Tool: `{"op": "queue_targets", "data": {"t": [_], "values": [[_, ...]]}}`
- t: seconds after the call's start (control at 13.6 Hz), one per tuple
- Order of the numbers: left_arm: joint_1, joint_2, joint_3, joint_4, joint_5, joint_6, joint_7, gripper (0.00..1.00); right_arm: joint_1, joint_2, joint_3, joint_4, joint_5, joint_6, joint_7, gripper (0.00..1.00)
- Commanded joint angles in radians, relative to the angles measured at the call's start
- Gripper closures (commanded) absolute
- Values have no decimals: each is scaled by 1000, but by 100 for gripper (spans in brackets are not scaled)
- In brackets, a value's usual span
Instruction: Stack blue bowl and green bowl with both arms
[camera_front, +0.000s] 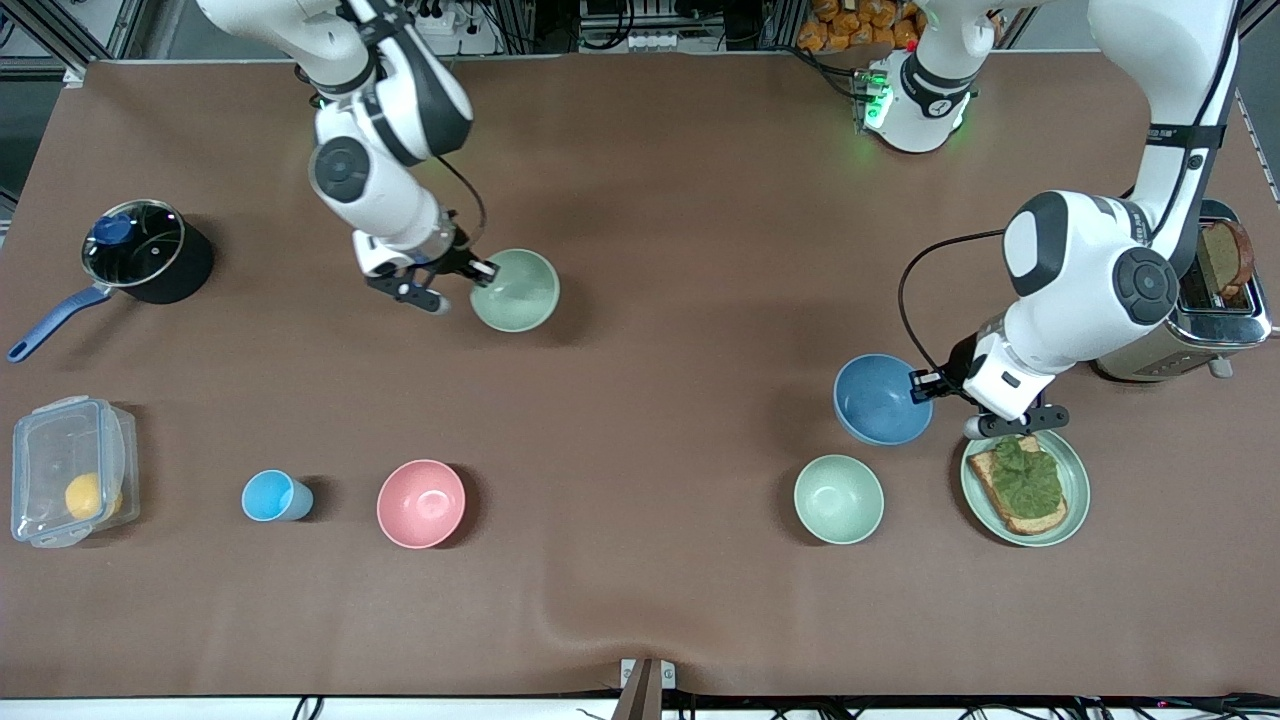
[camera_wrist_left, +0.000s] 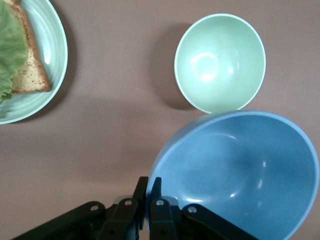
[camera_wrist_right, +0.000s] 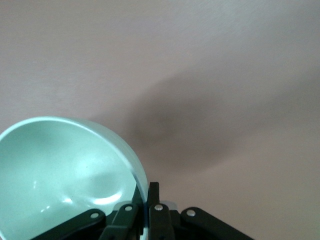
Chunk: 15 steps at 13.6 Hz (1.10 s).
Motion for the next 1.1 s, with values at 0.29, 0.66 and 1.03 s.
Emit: {"op": "queue_targets", "data": {"t": [0.29, 0.66, 1.03], "values": [[7, -29, -14, -16, -26, -35, -73, 100, 164, 224, -11, 219, 17, 87, 302, 100], [3, -78, -14, -90, -26, -35, -67, 100, 246, 310, -13, 241, 17, 226, 386, 100], [-5, -55, -73, -91, -24, -45, -73, 100, 298, 389, -16, 288, 12, 292, 472, 100]]}}
